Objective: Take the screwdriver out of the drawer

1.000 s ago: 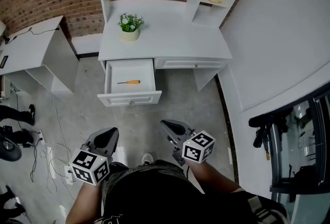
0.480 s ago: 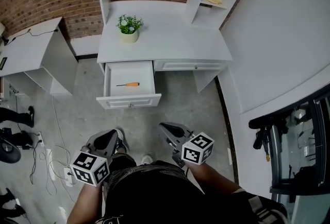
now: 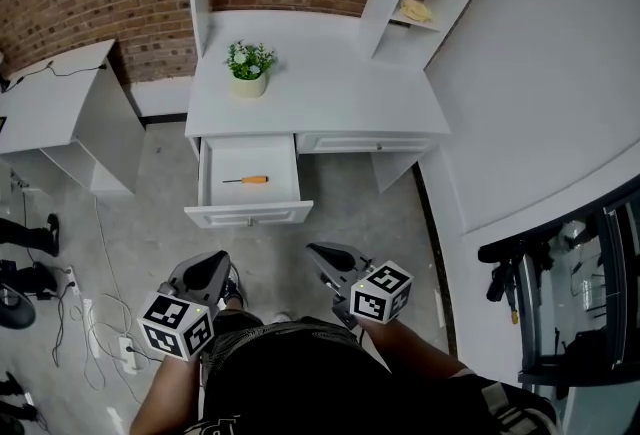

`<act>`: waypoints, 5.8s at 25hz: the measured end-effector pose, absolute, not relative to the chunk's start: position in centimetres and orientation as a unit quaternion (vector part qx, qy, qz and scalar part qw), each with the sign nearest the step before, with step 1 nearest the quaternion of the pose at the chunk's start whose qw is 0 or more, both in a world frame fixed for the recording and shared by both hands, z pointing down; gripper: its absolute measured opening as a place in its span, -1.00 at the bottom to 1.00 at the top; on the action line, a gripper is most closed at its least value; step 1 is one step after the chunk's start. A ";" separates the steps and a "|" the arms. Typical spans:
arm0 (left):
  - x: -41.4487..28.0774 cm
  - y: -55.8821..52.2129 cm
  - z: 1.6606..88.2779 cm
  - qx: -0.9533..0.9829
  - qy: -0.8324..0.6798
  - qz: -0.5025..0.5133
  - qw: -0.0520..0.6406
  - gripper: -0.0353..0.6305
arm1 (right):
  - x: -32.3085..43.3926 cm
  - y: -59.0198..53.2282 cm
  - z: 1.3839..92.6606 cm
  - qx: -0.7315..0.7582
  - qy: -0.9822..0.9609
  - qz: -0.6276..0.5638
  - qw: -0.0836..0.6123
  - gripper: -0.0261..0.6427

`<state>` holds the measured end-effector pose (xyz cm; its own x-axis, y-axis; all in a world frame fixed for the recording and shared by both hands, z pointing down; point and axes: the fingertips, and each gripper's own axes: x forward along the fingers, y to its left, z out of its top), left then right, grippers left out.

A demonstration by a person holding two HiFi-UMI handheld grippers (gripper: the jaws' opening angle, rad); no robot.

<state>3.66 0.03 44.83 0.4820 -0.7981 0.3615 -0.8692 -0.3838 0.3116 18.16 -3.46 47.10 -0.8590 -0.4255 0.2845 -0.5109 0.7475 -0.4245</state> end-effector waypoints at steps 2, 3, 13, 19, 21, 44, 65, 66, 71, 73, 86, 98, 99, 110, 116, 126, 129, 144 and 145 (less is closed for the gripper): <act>3.1 -0.8 45.0 0.827 -0.504 0.077 0.237 -0.84 | 17.5 -4.3 47.2 0.250 -0.931 0.251 0.088 -0.91; 2.8 -1.2 45.1 0.827 -0.504 0.077 0.239 -0.84 | 17.3 -4.7 47.1 0.249 -0.931 0.251 0.089 -0.90; -0.5 -6.6 45.4 0.829 -0.495 0.089 0.246 -0.84 | 13.9 -9.7 46.7 0.254 -0.929 0.248 0.102 -0.90; -3.3 -9.8 45.8 0.837 -0.480 0.100 0.244 -0.84 | 11.0 -12.4 46.8 0.264 -0.926 0.245 0.113 -0.91; -4.3 -10.8 46.1 0.840 -0.472 0.107 0.244 -0.84 | 9.9 -13.4 46.9 0.270 -0.925 0.238 0.120 -0.90; -13.0 -19.7 50.9 0.872 -0.388 0.153 0.258 -0.84 | 0.5 -21.6 50.2 0.311 -0.903 0.161 0.248 -0.90; -14.3 -21.4 55.6 0.830 -0.437 0.156 0.311 -0.84 | -0.1 -27.4 60.3 0.243 -0.886 0.148 0.367 -0.90; -14.3 -21.5 55.8 0.825 -0.442 0.155 0.314 -0.84 | -0.1 -27.5 60.8 0.235 -0.885 0.148 0.373 -0.90; -15.1 -22.1 57.2 0.803 -0.468 0.159 0.333 -0.84 | -0.4 -28.3 63.8 0.184 -0.880 0.117 0.422 -0.90; -15.2 -22.5 57.7 0.795 -0.476 0.158 0.341 -0.84 | -0.4 -28.7 65.3 0.165 -0.875 0.101 0.443 -0.90; -15.8 -23.3 61.0 0.754 -0.505 0.167 0.385 -0.84 | -1.2 -31.1 75.5 0.091 -0.851 0.082 0.510 -0.83; -15.7 -22.6 63.1 0.724 -0.524 0.172 0.413 -0.84 | -0.7 -32.1 82.8 0.018 -0.815 0.009 0.579 -0.78; -15.7 -22.5 63.2 0.722 -0.527 0.172 0.414 -0.84 | -0.8 -32.0 83.3 0.009 -0.811 0.002 0.585 -0.78; -16.3 -21.5 64.1 0.701 -0.544 0.169 0.428 -0.84 | -0.3 -31.7 87.9 -0.051 -0.773 -0.036 0.631 -0.70; -16.4 -20.4 64.6 0.690 -0.550 0.169 0.440 -0.84 | -1.0 -31.8 89.0 -0.057 -0.767 -0.050 0.637 -0.67; -18.5 -19.4 64.8 0.666 -0.575 0.161 0.447 -0.84 | -1.3 -31.6 90.9 -0.075 -0.751 -0.065 0.653 -0.66; -18.9 -19.0 65.0 0.662 -0.578 0.159 0.450 -0.84 | -1.4 -31.5 91.0 -0.080 -0.749 -0.066 0.654 -0.66; -19.3 -18.9 64.4 0.675 -0.573 0.154 0.440 -0.84 | -1.3 -31.6 91.2 -0.069 -0.726 -0.053 0.682 -0.67; -19.3 -19.0 64.2 0.677 -0.571 0.154 0.438 -0.84 | -1.3 -31.6 91.1 -0.069 -0.724 -0.055 0.685 -0.68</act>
<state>-19.30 -19.01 64.23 0.3010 -0.6389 0.7079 -0.9080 0.0349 0.4176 -1.35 -31.60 91.15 -0.0533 0.0250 0.9983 0.1750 0.9845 -0.0153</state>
